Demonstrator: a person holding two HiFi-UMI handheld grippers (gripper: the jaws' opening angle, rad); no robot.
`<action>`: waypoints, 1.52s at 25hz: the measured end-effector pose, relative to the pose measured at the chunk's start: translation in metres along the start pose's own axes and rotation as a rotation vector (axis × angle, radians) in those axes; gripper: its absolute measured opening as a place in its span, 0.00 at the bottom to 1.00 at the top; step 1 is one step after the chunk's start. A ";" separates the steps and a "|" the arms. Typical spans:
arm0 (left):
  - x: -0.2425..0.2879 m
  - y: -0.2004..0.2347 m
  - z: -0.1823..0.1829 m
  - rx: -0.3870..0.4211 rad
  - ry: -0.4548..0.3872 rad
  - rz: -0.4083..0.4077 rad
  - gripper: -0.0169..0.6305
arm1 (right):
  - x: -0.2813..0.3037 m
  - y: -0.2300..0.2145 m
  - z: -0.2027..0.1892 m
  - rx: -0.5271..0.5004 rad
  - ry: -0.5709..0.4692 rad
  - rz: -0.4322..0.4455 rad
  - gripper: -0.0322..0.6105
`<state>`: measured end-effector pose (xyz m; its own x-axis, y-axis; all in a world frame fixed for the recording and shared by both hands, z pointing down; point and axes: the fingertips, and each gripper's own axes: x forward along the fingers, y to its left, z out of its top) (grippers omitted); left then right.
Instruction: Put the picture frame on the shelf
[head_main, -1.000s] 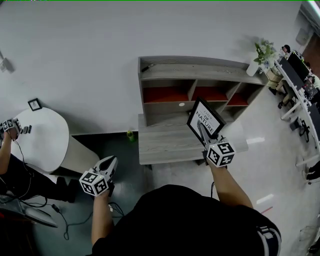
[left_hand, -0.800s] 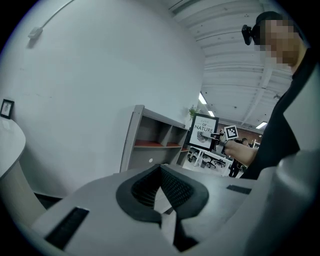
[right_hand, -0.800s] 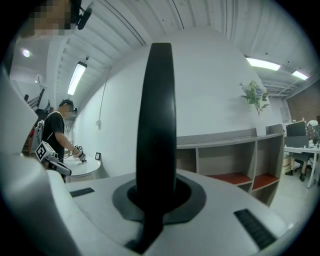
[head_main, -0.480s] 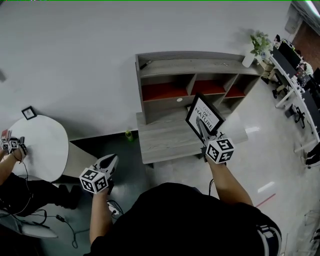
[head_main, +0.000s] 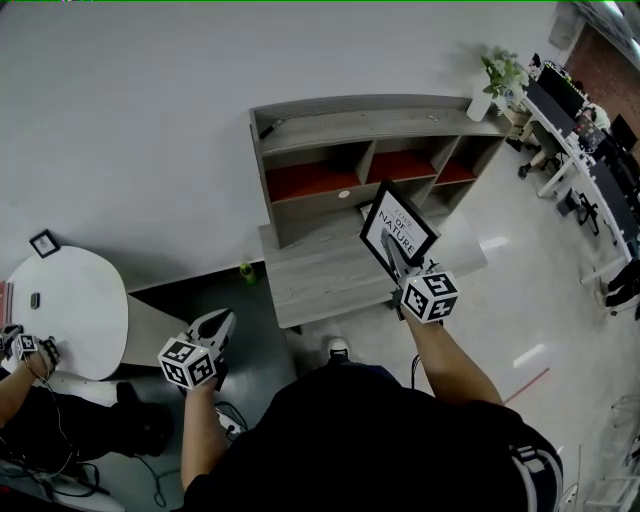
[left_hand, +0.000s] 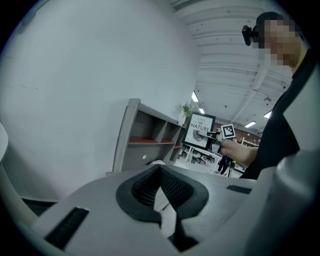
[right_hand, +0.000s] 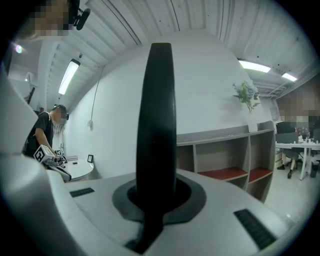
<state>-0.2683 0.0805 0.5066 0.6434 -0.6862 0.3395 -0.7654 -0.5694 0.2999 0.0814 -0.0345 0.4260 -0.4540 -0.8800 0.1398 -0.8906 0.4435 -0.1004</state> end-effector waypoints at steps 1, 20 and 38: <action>0.003 0.000 -0.001 0.003 0.011 -0.003 0.05 | 0.002 -0.003 -0.002 0.009 -0.002 -0.006 0.09; 0.046 0.046 0.022 0.010 0.038 0.030 0.05 | 0.079 -0.043 -0.016 0.073 -0.032 -0.032 0.09; 0.066 0.077 0.043 0.014 0.079 0.077 0.06 | 0.142 -0.074 -0.038 0.143 -0.021 -0.059 0.09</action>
<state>-0.2858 -0.0279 0.5139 0.5808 -0.6909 0.4304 -0.8127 -0.5227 0.2576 0.0818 -0.1857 0.4909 -0.3988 -0.9079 0.1290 -0.9022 0.3633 -0.2325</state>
